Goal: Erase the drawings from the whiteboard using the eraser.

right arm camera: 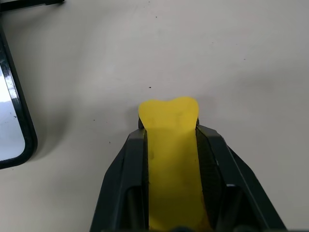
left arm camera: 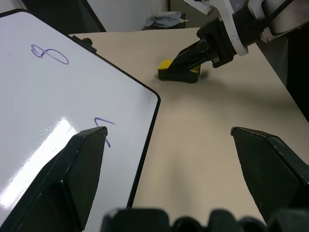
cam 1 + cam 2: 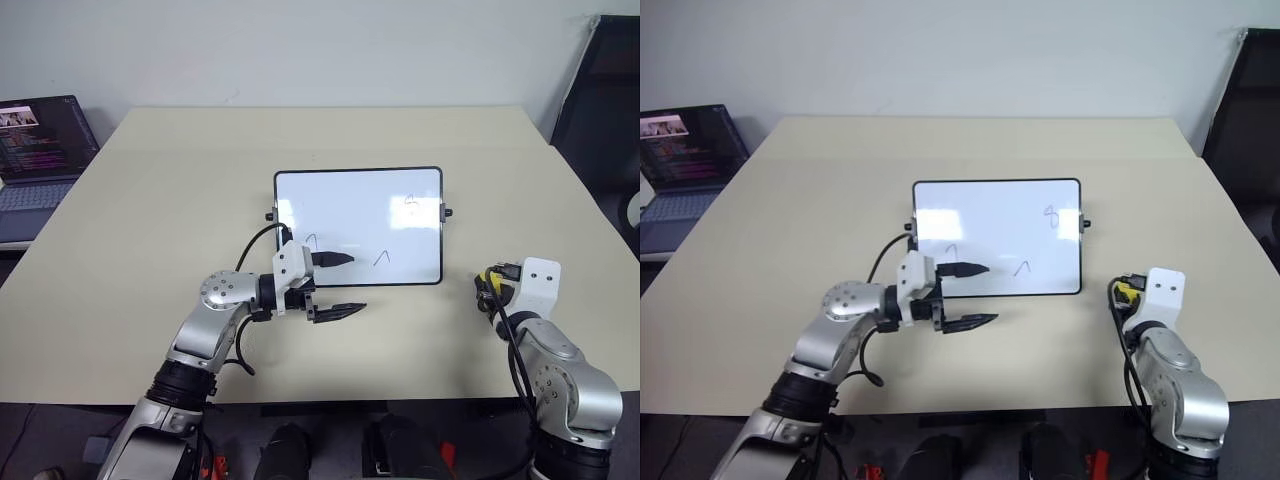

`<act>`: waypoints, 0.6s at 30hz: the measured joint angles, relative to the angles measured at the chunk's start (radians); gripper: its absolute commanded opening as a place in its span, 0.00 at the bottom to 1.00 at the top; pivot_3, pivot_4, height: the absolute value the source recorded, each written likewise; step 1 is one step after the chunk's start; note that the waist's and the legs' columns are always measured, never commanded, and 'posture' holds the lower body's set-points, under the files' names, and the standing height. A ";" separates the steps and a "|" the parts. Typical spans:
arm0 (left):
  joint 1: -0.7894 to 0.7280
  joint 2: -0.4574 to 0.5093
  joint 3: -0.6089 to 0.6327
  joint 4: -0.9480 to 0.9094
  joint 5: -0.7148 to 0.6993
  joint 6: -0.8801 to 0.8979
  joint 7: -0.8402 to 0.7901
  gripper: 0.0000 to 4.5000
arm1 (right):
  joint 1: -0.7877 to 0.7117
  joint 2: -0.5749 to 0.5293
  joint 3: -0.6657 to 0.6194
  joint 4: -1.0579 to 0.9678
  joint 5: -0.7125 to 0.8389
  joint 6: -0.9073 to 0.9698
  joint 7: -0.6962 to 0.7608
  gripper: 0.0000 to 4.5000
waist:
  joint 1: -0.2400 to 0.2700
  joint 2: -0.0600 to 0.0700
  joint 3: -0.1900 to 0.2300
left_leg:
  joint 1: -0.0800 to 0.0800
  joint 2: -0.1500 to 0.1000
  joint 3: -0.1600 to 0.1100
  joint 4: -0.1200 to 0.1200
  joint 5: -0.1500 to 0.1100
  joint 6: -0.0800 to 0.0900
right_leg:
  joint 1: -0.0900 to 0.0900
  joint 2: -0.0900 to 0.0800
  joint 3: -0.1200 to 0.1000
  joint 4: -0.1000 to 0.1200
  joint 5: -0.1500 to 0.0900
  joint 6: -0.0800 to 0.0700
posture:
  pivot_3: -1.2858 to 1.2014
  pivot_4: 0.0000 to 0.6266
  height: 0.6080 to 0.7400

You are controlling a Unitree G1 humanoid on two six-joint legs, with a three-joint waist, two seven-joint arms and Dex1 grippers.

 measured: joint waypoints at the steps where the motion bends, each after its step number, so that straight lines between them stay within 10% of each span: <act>1: 0.000 -0.001 0.000 -0.001 0.000 0.000 0.002 1.00 | -0.002 0.000 0.000 0.000 0.000 0.000 0.000 0.23 | 0.000 0.000 0.000 | 0.000 0.000 0.000 0.000 0.000 0.000 | 0.000 0.000 0.000 0.000 0.000 0.000 | 0.52 0.24 1.00; 18: 0.084 -0.100 0.009 -0.042 0.159 -0.073 0.345 1.00 | 0.038 -0.068 0.121 -0.002 -0.067 -0.288 0.103 0.23 | 0.001 0.000 0.000 | 0.000 0.000 0.000 0.000 0.000 0.000 | 0.000 0.000 0.000 0.000 0.000 0.000 | 0.52 0.24 1.00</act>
